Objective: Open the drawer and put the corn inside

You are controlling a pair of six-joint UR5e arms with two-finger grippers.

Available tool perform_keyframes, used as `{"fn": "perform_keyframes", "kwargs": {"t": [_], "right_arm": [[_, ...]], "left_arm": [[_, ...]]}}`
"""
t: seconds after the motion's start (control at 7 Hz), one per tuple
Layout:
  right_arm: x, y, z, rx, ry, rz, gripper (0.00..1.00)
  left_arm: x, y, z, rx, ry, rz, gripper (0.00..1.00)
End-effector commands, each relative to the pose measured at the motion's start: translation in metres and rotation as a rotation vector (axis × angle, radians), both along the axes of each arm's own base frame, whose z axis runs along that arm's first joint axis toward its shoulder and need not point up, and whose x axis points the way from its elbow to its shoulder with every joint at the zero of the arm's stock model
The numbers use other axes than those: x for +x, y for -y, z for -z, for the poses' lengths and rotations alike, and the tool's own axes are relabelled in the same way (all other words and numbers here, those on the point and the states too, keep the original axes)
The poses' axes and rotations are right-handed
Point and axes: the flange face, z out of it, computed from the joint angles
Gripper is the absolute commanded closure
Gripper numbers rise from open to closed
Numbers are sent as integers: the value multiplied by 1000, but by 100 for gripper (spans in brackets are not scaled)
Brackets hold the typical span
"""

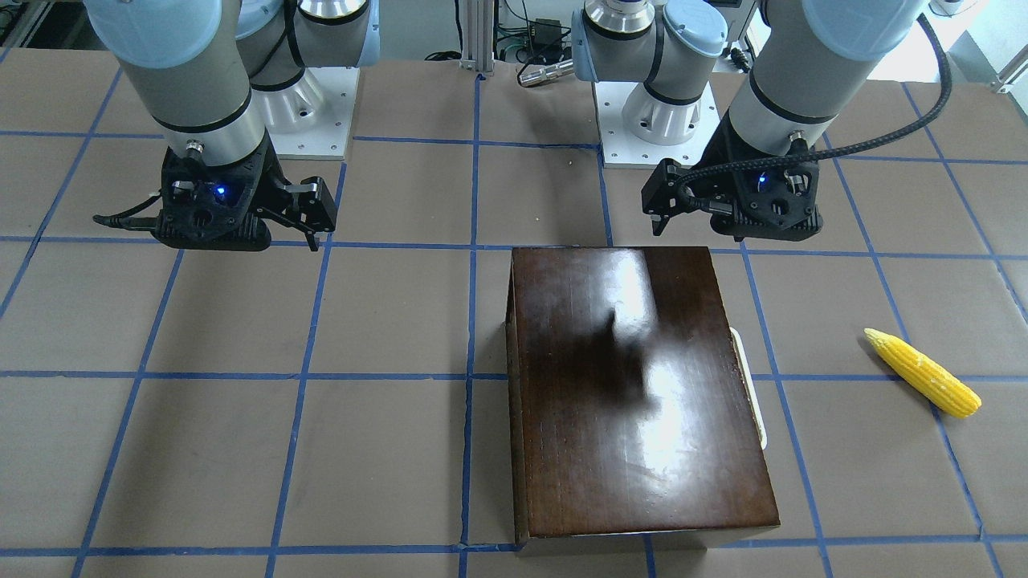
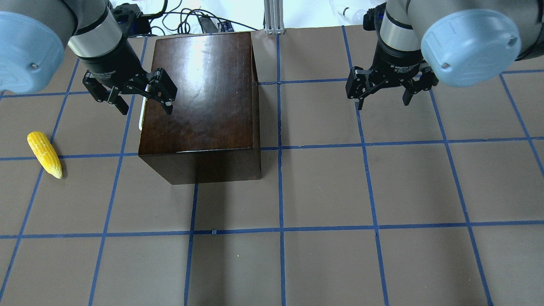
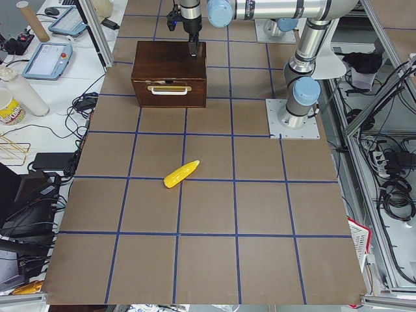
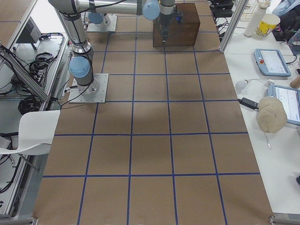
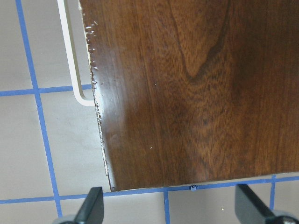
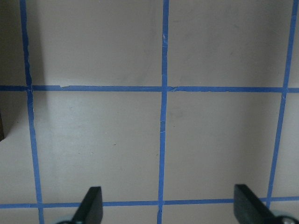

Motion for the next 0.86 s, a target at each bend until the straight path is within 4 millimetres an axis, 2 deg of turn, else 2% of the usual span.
{"fn": "perform_keyframes", "kwargs": {"t": [0.0,0.71], "right_arm": [[0,0,-1,-1,0,0,0],[0,0,0,-1,0,0,0]], "left_arm": [[0,-3,-7,-13,0,2,0],[4,-9,-20,-27,3,-7,0]]}}
